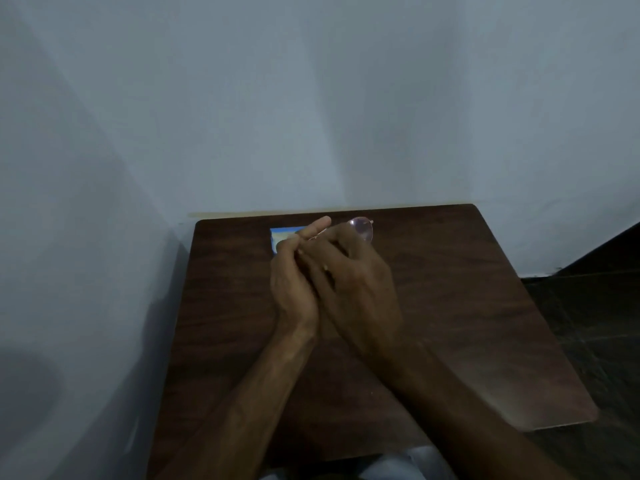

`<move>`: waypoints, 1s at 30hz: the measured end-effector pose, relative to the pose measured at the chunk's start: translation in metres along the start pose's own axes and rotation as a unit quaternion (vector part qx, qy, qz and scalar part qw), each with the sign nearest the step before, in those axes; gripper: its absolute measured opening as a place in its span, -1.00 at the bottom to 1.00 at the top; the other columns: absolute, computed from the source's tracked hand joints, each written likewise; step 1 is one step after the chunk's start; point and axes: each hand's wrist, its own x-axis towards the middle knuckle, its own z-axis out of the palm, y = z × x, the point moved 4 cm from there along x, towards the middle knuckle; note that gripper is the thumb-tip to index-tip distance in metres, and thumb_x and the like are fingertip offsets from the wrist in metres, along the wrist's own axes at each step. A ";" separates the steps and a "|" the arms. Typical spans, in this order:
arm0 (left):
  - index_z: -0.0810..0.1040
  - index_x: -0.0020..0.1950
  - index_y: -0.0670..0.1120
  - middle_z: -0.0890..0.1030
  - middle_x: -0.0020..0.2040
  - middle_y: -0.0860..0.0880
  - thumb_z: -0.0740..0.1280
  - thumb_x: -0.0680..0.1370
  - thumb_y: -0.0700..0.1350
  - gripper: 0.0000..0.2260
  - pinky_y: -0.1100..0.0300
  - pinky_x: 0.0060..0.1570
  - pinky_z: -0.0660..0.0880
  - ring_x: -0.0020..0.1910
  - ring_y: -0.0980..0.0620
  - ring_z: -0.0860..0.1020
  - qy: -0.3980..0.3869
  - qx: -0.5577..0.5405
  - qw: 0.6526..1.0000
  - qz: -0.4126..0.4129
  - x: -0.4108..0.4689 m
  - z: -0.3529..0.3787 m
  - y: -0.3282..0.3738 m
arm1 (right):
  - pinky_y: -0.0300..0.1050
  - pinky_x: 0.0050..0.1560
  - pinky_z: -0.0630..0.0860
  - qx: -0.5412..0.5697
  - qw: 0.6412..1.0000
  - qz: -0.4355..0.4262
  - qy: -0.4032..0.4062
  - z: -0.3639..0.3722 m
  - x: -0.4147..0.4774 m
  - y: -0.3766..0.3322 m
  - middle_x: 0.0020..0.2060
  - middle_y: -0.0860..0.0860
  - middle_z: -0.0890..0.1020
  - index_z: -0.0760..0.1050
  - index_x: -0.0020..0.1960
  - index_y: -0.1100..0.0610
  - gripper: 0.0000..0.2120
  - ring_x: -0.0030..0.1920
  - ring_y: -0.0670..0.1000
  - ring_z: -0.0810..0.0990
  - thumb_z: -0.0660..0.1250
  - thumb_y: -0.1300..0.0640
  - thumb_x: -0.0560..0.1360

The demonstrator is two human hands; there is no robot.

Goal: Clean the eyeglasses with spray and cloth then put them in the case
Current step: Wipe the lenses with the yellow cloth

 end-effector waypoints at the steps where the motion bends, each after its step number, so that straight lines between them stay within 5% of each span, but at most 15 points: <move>1: 0.66 0.30 -0.23 0.73 0.18 -0.21 0.03 0.72 -0.10 -0.55 0.01 0.33 0.55 0.27 -0.15 0.67 -0.006 -0.012 1.000 -0.002 0.000 0.000 0.001 | -0.21 -0.03 0.46 0.006 1.000 0.005 -0.005 0.002 -0.004 -0.001 0.08 0.03 0.63 0.65 0.22 0.10 -0.76 0.03 -0.06 0.55 0.32 0.17 0.59; 5: 0.69 0.29 -0.16 0.75 0.14 -0.19 0.04 0.69 -0.11 -0.55 0.09 -0.07 0.60 0.09 -0.13 0.70 0.009 -0.026 0.999 -0.034 -0.001 -0.001 0.001 | -0.18 -0.05 0.55 0.014 0.998 -0.004 0.054 -0.012 0.001 0.012 0.06 0.02 0.61 0.67 0.07 0.15 -0.87 0.04 -0.04 0.59 0.41 0.19 0.55; 8: 0.72 0.26 -0.13 0.77 0.01 -0.09 0.08 0.68 -0.07 -0.57 0.14 -0.19 0.55 -0.05 -0.04 0.70 0.002 -0.035 0.998 -0.043 -0.006 0.002 0.002 | -0.03 -0.14 0.55 -0.005 0.998 -0.005 0.069 -0.016 0.009 0.014 0.01 0.04 0.59 0.64 0.03 0.17 -0.88 -0.03 0.02 0.59 0.38 0.15 0.56; 12: 0.60 0.41 -0.19 0.71 0.25 -0.19 0.01 0.69 -0.02 -0.51 0.09 0.21 0.57 0.26 -0.13 0.68 -0.039 -0.096 0.989 -0.103 -0.009 0.006 0.005 | 0.02 -0.11 0.58 0.003 0.999 -0.049 -0.003 -0.001 -0.002 0.000 0.02 0.05 0.61 0.66 0.11 0.14 -0.86 -0.03 0.03 0.59 0.39 0.18 0.58; 17: 0.61 0.38 -0.23 0.74 0.16 -0.16 0.00 0.73 -0.06 -0.53 0.09 0.10 0.63 0.12 -0.07 0.70 -0.030 -0.097 0.991 -0.093 -0.012 0.002 -0.001 | 0.02 -0.18 0.56 -0.004 0.996 0.005 0.085 -0.014 0.015 0.025 -0.03 0.05 0.58 0.64 0.02 0.18 -0.94 -0.08 0.00 0.56 0.45 0.24 0.54; 23: 0.56 0.45 -0.18 0.70 0.29 -0.18 0.01 0.72 -0.08 -0.54 0.17 0.10 0.65 0.23 -0.09 0.69 -0.050 -0.085 0.989 -0.111 -0.010 0.003 0.008 | -0.02 -0.09 0.56 0.002 0.999 -0.045 0.013 -0.006 -0.006 0.015 0.07 0.06 0.60 0.64 0.12 0.17 -0.85 0.00 0.02 0.59 0.41 0.17 0.57; 30: 0.54 0.41 -0.29 0.69 0.26 -0.27 0.15 0.68 -0.09 -0.60 -0.06 0.34 0.59 0.26 -0.20 0.68 -0.049 -0.077 0.994 -0.059 -0.008 0.002 0.007 | -0.26 -0.16 0.52 0.001 0.991 0.044 0.125 -0.031 0.019 0.042 -0.04 0.01 0.60 0.67 0.05 0.17 -0.93 -0.10 -0.11 0.54 0.46 0.23 0.56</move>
